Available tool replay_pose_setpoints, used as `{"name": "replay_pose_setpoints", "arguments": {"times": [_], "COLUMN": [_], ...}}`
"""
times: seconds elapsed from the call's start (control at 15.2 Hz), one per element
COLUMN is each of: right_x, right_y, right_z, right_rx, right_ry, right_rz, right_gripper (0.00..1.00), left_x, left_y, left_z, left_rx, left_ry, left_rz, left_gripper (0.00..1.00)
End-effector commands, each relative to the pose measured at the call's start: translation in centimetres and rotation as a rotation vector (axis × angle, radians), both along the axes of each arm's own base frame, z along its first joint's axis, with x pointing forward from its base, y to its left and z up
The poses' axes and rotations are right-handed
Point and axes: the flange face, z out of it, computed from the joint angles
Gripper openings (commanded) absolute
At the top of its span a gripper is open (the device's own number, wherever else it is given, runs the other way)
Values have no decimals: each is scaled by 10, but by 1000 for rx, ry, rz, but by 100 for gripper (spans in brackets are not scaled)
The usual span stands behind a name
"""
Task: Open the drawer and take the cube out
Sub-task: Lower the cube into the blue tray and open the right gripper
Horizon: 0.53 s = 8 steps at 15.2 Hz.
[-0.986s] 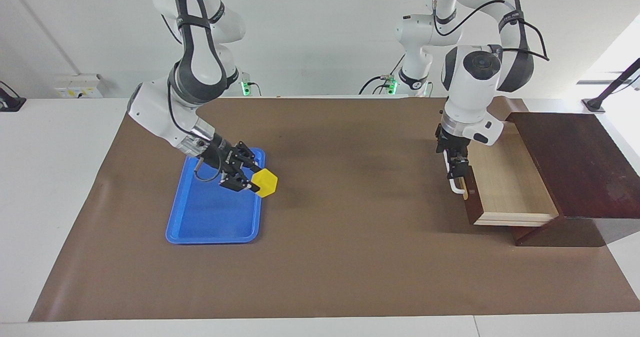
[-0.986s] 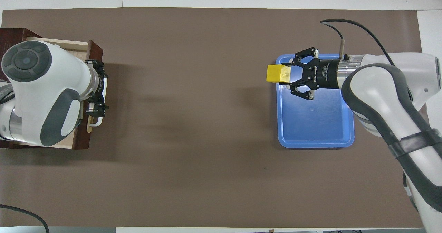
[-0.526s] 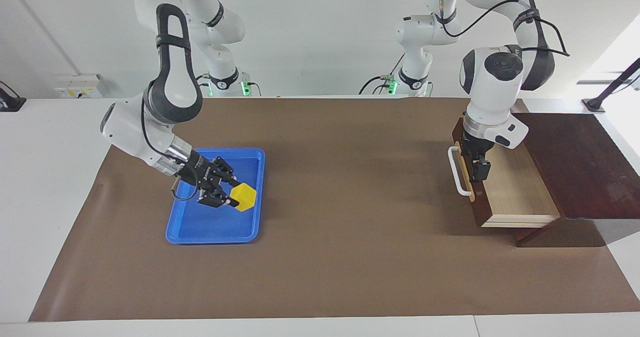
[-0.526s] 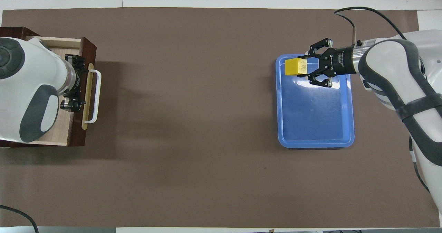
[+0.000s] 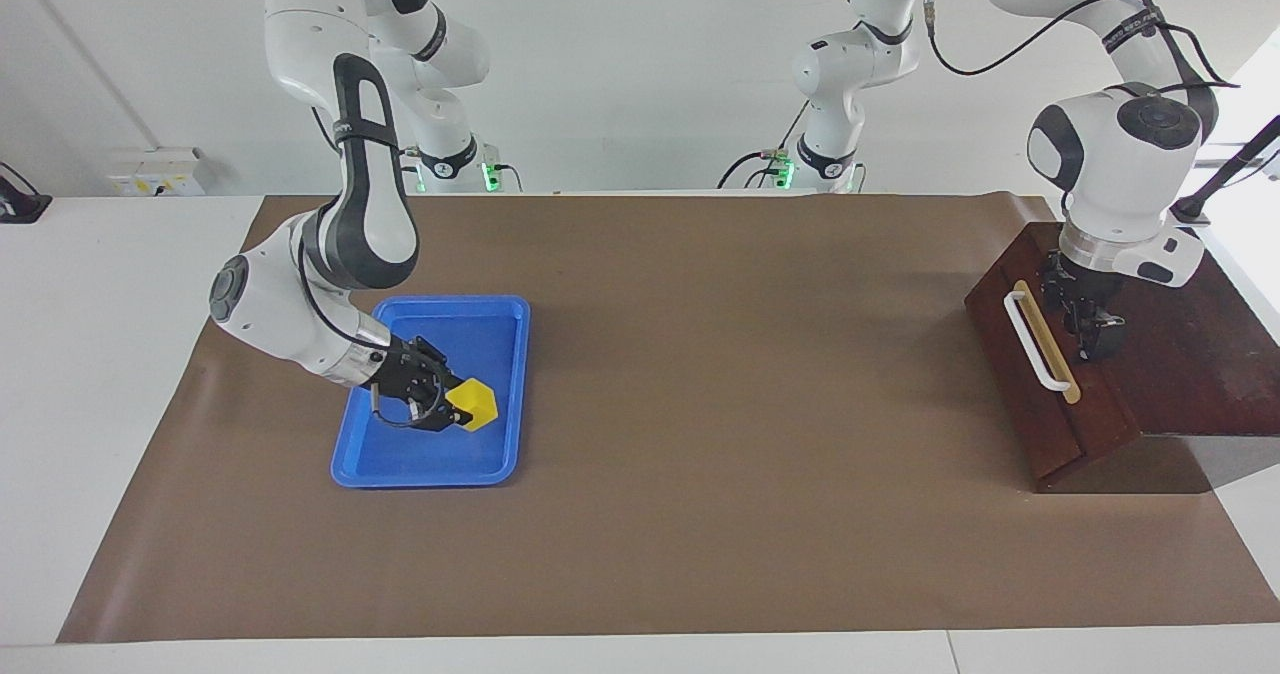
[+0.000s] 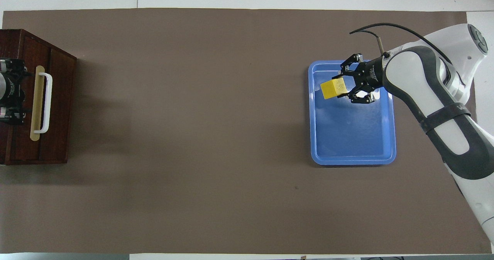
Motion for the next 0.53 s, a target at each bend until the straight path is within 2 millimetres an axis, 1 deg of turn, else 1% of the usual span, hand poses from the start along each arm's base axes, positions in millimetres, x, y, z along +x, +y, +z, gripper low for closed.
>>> {"name": "replay_pose_setpoints", "arguments": {"times": [0.0, 0.13, 0.2, 0.26, 0.33, 0.39, 0.46], "right_x": [3, 5, 5, 5, 3, 1, -2], "right_y": [0, 8, 23, 28, 28, 29, 31], "right_z": [3, 0, -2, -4, -10, -14, -19], "right_rx": [-22, -36, -44, -52, -59, -62, -66], "right_ry": [-16, -11, -13, -23, -28, -23, -16], "right_rz": [-9, -90, -114, -136, -155, -158, -154], "right_gripper": [0, 0, 0, 0, 0, 0, 0], "left_x": [-1, 3, 2, 2, 3, 2, 2], "left_y": [12, -11, -26, -48, -72, -84, -102], "left_z": [-4, -1, 2, 7, 17, 34, 51], "left_rx": [36, 15, -26, -63, -71, -65, -61], "left_ry": [16, 7, 8, 6, 1, 15, 37], "left_rz": [-24, -41, -41, -56, -87, -111, -151], "left_gripper": [100, 100, 100, 100, 100, 100, 100]}}
